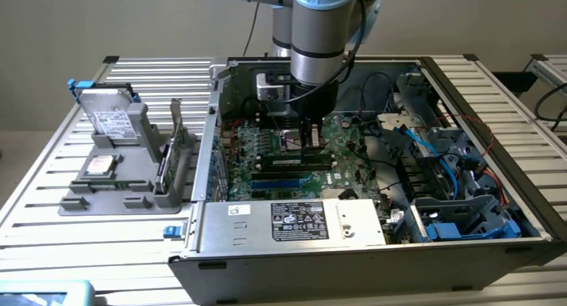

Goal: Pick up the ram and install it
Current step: 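Insert the ram into the slot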

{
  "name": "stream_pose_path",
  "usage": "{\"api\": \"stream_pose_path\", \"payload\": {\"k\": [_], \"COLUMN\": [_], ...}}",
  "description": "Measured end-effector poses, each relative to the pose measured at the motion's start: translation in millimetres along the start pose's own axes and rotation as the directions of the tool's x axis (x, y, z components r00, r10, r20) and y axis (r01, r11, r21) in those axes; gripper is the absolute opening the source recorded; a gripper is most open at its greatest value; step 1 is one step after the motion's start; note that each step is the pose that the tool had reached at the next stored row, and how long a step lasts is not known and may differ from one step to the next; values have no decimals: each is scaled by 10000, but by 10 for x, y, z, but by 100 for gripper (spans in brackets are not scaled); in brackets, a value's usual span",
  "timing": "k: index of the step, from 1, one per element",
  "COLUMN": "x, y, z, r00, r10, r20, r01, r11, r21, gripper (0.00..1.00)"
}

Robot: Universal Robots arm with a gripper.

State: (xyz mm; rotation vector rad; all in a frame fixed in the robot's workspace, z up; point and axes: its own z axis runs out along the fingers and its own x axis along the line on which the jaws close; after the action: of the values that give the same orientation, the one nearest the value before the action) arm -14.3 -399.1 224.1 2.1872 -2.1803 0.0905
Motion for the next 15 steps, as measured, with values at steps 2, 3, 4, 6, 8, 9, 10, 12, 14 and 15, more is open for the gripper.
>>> {"api": "stream_pose_path", "payload": {"k": [2, 3, 4, 6, 8, 9, 10, 12, 14, 15], "x": [0, 0, 0, 0, 0, 0, 1, 2, 5, 6], "y": [0, 0, -1, -1, -1, -1, -1, -1, -8, -16], "z": [0, 0, 0, 0, 0, 0, -4, -25, -61, -73], "r00": [10000, 10000, 10000, 10000, 10000, 10000, 10000, 10000, 10000, 10000], "r10": [0, 0, 0, 0, 0, 0, 0, 1, 1, 1], "r20": [1, 0, 2, 0, 0, 1, -3, -1, -2, -2], "r01": [0, 0, 0, 0, 0, 0, 0, -1, -1, -1], "r11": [10000, 10000, 10000, 10000, 10000, 10000, 10000, 10000, 10000, 10000], "r21": [11, 14, 17, 21, 23, 24, 23, 25, 25, 25], "gripper": [14, 14, 14, 16, 22, 22, 22, 22, 22, 22]}}
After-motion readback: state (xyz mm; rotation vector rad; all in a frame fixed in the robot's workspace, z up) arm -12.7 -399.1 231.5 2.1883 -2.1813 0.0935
